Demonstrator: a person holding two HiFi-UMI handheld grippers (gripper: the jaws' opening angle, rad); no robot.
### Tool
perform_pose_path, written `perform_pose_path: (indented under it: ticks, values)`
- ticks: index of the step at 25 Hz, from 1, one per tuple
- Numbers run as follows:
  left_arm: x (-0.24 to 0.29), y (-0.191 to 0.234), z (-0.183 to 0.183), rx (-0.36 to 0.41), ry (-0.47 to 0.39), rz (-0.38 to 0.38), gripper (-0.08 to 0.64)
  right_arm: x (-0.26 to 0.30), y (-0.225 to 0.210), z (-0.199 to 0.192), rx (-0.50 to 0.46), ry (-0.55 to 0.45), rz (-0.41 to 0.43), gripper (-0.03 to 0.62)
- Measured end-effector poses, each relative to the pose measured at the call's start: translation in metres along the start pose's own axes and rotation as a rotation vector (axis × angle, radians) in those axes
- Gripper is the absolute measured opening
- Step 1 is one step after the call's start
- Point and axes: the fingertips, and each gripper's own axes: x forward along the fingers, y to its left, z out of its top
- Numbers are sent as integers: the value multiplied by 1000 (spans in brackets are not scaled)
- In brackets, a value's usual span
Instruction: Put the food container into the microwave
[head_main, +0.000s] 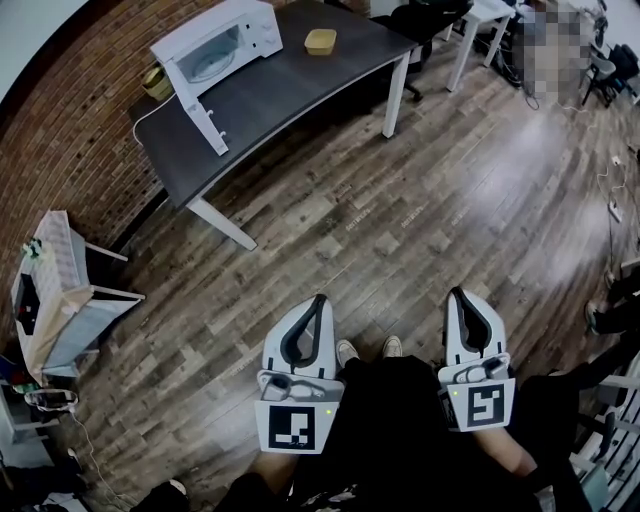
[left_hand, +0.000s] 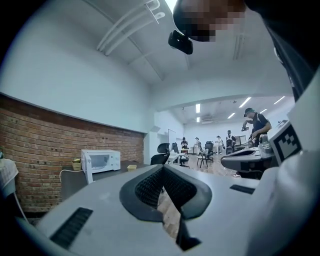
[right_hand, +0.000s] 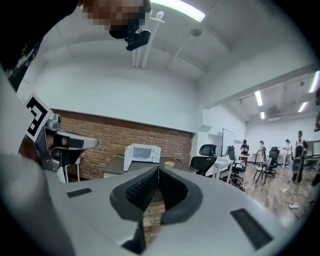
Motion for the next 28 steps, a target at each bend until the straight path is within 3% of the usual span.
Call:
perform_pose_path:
  ticks: [6,10,18,23,28]
  values:
    - [-8,27,-7,-28,-27,15,-2,-3,24,-2,10,-6,-31,64]
    - [-12,33,-5,-1,-15,20,-2,5,21,-6,47,-8,-27,64]
    - [-4,83,-12,17,34,151,-2,74,9,-18,74,-6,9,64]
    - [32,105,-18,-18,78,185,-2,125,4,-27,66,32,65,64]
    - [106,109,-12,9,95,119,-2,188,-21,-33,21,66,83,64]
